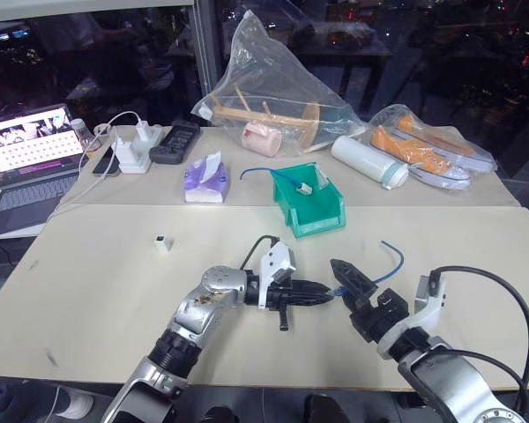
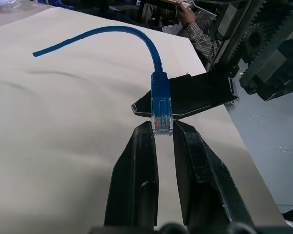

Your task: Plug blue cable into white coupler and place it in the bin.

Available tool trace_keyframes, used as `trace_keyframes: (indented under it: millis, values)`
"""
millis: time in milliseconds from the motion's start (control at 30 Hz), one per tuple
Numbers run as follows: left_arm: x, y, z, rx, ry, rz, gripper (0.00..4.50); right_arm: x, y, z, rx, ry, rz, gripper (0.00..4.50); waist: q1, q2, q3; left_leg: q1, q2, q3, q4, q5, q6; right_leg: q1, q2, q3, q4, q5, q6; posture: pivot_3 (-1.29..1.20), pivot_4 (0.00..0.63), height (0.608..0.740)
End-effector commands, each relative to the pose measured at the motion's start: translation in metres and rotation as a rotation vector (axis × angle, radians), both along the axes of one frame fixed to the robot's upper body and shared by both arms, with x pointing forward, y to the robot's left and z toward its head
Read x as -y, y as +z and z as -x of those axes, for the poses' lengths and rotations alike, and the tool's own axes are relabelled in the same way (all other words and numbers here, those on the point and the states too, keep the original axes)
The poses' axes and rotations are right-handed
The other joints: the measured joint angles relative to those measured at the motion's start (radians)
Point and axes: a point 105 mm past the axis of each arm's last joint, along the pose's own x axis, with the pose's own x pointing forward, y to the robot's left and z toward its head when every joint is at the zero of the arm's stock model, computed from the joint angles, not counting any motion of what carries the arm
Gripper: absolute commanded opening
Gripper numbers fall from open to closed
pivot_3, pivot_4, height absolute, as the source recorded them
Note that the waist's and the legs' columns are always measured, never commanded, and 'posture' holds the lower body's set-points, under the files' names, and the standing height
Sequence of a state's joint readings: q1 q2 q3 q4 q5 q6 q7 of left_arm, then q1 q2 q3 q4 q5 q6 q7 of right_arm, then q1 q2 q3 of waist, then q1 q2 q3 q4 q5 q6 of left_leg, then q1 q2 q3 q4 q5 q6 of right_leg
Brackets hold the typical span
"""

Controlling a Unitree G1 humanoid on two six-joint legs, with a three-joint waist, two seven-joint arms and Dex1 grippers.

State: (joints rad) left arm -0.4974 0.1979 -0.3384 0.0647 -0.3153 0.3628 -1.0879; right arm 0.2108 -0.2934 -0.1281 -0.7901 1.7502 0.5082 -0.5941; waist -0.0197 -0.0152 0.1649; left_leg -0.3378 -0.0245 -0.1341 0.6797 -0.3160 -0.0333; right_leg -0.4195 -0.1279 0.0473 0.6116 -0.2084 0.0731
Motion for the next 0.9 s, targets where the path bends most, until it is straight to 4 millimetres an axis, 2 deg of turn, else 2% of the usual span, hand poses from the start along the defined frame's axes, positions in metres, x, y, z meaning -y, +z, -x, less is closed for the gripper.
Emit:
trace_keyframes:
  millis: [33,300,333,467,500,533,633,733,800,833,867,900]
  values:
    - [0.001,0.009,0.001,0.032,-0.008,0.029,0.07,-0.006,0.013,0.008,0.045,0.003,0.006,3.00,0.000,0.000,0.000,0.000,0.000,0.000,0.000,0.000,0.000,0.000,0.000,0.000,0.000,0.000,0.000,0.00,0.150,0.740]
    - [0.001,0.008,0.001,0.030,-0.003,0.035,0.07,-0.008,0.013,0.010,0.040,0.002,0.029,0.21,0.001,0.000,0.000,0.000,0.000,0.000,0.000,0.000,0.000,0.000,0.000,0.000,0.000,0.000,0.000,0.00,0.150,0.740]
    - [0.001,0.008,0.001,0.029,0.001,0.035,0.07,-0.008,0.013,0.009,0.041,0.000,0.032,0.01,0.001,0.000,0.000,0.000,0.000,0.000,0.000,0.000,0.000,0.000,0.000,0.000,0.000,0.000,0.000,0.00,0.150,0.740]
    - [-0.010,0.007,-0.004,0.005,0.050,0.042,0.07,-0.007,0.014,0.007,0.049,-0.010,0.043,0.01,0.001,0.000,0.000,0.000,0.000,0.000,0.000,0.000,0.000,0.000,0.000,0.000,0.000,0.000,0.000,0.00,0.150,0.740]
    - [-0.017,0.007,-0.005,-0.006,0.069,0.042,1.07,-0.007,0.015,0.006,0.056,-0.013,0.046,0.00,-0.001,0.000,0.000,0.000,0.000,0.000,0.000,0.000,0.000,0.000,0.000,0.000,0.000,0.000,0.000,0.00,0.150,0.740]
    - [-0.027,0.006,-0.007,-0.025,0.104,0.044,1.24,-0.006,0.017,0.004,0.069,-0.017,0.048,0.00,-0.004,0.000,0.000,0.000,0.000,0.000,0.000,0.000,0.000,0.000,0.000,0.000,0.000,0.000,0.000,0.00,0.150,0.740]
    - [-0.056,0.003,-0.012,-0.045,0.222,0.043,2.31,-0.002,0.022,-0.003,0.106,-0.031,0.055,0.00,-0.015,0.000,0.000,0.000,0.001,0.000,-0.001,0.000,0.000,-0.001,0.001,0.000,0.001,0.000,0.000,0.00,0.150,0.740]
    - [-0.094,0.003,-0.005,-0.063,0.338,0.059,3.34,-0.004,0.027,-0.008,0.147,-0.007,0.099,0.00,-0.023,0.000,0.000,0.000,0.001,0.000,-0.002,0.000,0.000,-0.002,0.001,0.000,0.001,0.000,-0.001,0.00,0.150,0.740]
    - [-0.113,0.005,0.000,-0.067,0.415,0.082,4.20,-0.006,0.029,-0.011,0.169,0.020,0.131,0.00,-0.022,0.000,0.000,0.000,0.001,0.000,-0.002,0.000,0.000,-0.002,0.001,0.001,0.000,0.000,-0.001,0.00,0.150,0.740]
    - [-0.124,0.005,0.002,-0.066,0.472,0.095,4.43,-0.007,0.030,-0.012,0.184,0.037,0.148,0.00,-0.020,0.000,0.000,0.000,0.001,0.000,-0.002,0.000,0.000,-0.002,0.001,0.001,0.000,0.000,-0.001,0.00,0.150,0.740]
    - [-0.132,0.005,0.003,-0.065,0.510,0.102,4.43,-0.008,0.032,-0.013,0.194,0.049,0.158,0.00,-0.017,0.000,0.000,0.000,0.001,0.000,-0.002,0.000,0.000,-0.002,0.001,0.001,0.000,0.000,-0.001,0.00,0.150,0.740]
    - [-0.149,0.003,0.007,-0.051,0.599,0.118,4.43,-0.011,0.033,-0.015,0.208,0.074,0.181,0.00,-0.014,0.000,0.000,0.000,0.001,0.000,-0.002,0.000,0.000,-0.002,0.001,0.000,0.000,0.000,-0.001,0.00,0.150,0.740]
